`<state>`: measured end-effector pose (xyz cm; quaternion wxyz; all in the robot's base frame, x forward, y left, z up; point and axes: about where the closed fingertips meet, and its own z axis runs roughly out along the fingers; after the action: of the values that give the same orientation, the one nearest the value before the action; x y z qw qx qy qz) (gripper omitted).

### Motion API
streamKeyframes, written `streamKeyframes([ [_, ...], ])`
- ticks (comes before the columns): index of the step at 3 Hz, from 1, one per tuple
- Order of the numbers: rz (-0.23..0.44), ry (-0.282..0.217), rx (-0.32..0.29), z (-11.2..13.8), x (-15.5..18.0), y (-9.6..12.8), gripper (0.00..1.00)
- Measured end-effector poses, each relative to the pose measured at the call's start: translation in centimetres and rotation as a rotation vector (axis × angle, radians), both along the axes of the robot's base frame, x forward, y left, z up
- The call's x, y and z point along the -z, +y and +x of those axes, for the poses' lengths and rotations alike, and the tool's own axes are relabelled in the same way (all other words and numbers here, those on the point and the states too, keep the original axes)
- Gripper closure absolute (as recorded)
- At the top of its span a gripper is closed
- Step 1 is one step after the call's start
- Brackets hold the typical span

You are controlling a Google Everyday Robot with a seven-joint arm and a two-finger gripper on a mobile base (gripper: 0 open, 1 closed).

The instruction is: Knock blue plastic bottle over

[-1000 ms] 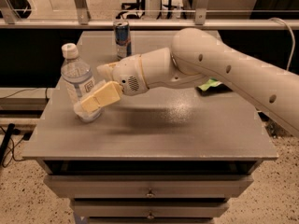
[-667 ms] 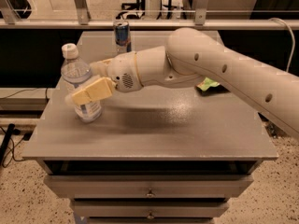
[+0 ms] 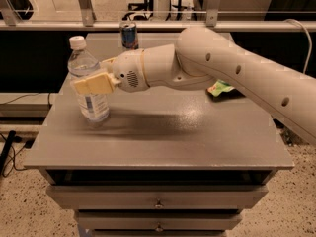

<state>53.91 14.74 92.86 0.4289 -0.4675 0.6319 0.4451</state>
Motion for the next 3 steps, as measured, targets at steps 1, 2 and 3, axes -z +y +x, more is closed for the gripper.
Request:
streamKeyframes([
  [1, -0.035, -0.045, 0.017, 1.7, -1.3, -1.5, 0.87],
  [2, -0.16, -0.168, 0.012, 4.3, -3.6, -4.4, 1.0],
  [3, -0.377, -0.307, -0.03, 6.3, -3.2, -7.6, 1.0],
])
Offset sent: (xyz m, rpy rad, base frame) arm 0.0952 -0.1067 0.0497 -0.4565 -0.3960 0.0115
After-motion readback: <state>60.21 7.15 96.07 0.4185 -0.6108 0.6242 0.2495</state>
